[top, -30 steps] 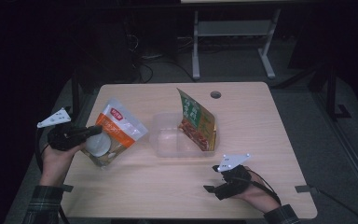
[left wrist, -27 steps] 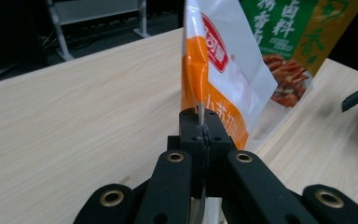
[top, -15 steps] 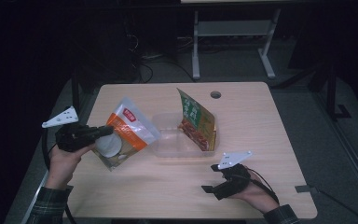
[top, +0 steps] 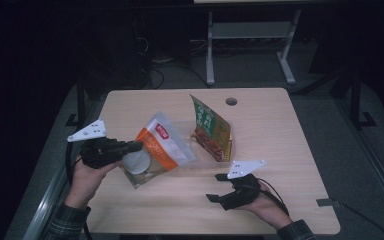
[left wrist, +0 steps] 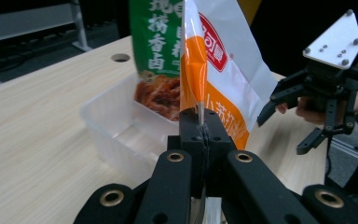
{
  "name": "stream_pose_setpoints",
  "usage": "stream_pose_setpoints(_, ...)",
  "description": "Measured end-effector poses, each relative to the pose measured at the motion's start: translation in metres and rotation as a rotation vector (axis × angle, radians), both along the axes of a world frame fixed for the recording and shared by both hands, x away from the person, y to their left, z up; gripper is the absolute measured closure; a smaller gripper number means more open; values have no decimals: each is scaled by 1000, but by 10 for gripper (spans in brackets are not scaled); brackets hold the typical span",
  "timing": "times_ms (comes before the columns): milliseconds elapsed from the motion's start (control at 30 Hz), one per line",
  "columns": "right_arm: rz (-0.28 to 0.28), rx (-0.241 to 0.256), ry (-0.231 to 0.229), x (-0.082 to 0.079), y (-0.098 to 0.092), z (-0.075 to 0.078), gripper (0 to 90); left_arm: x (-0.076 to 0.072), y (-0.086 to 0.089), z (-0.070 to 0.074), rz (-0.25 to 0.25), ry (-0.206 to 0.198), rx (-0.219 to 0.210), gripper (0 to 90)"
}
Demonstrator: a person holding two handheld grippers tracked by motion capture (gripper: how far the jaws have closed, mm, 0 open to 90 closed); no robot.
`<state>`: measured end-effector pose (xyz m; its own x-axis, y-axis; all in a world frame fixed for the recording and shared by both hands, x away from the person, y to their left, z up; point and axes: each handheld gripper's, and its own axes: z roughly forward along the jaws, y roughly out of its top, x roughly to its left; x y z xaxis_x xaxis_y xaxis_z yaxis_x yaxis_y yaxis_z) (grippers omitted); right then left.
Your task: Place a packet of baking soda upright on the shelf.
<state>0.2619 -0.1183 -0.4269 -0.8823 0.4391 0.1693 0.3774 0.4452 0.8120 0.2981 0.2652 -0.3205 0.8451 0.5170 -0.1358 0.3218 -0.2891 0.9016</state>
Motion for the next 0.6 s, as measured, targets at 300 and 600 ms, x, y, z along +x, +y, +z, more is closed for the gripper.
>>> stream_pose_setpoints(300, -4, 112, -24, 10, 14, 13, 301, 0, -27, -18, -50, 42, -14, 899)
stream_pose_setpoints(600, 13, 197, -55, 16, 29, 21, 435, -5, -48, -29, -101, 68, -7, 898)
